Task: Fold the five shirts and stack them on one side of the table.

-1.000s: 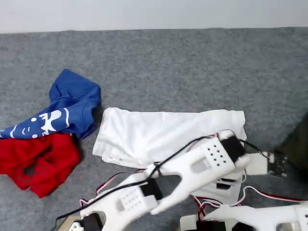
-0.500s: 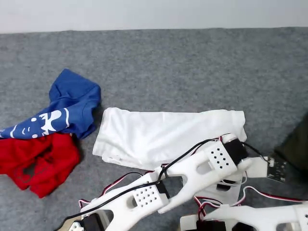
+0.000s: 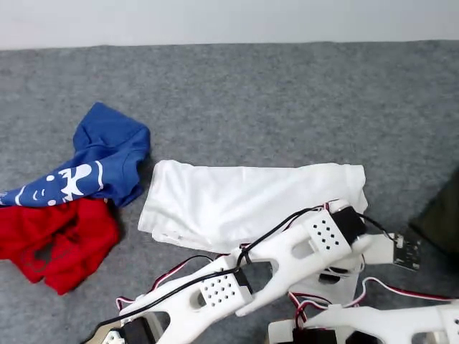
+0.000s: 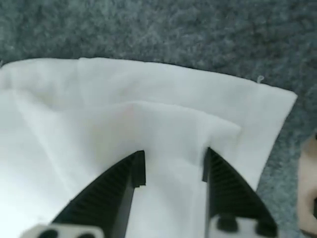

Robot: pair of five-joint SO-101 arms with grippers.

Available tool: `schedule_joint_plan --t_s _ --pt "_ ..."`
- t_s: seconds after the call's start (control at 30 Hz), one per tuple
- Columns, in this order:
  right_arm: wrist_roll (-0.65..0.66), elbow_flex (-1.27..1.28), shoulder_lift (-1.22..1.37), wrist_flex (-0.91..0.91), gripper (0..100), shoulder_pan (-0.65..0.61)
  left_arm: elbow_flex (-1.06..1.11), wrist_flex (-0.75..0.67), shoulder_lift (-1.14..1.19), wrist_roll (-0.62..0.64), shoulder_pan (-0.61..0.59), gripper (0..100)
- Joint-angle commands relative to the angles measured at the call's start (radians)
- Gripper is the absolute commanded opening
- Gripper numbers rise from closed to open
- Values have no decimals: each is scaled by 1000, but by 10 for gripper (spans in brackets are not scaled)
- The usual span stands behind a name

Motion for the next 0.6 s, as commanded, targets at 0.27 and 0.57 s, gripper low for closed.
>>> schedule_joint_plan --t_s 0.27,0.57 --pt "8 -8 -24 -10 10 8 -30 28 -6 -9 -15 9" --pt "6 -8 -28 -4 10 8 -42 28 -94 -6 -18 2"
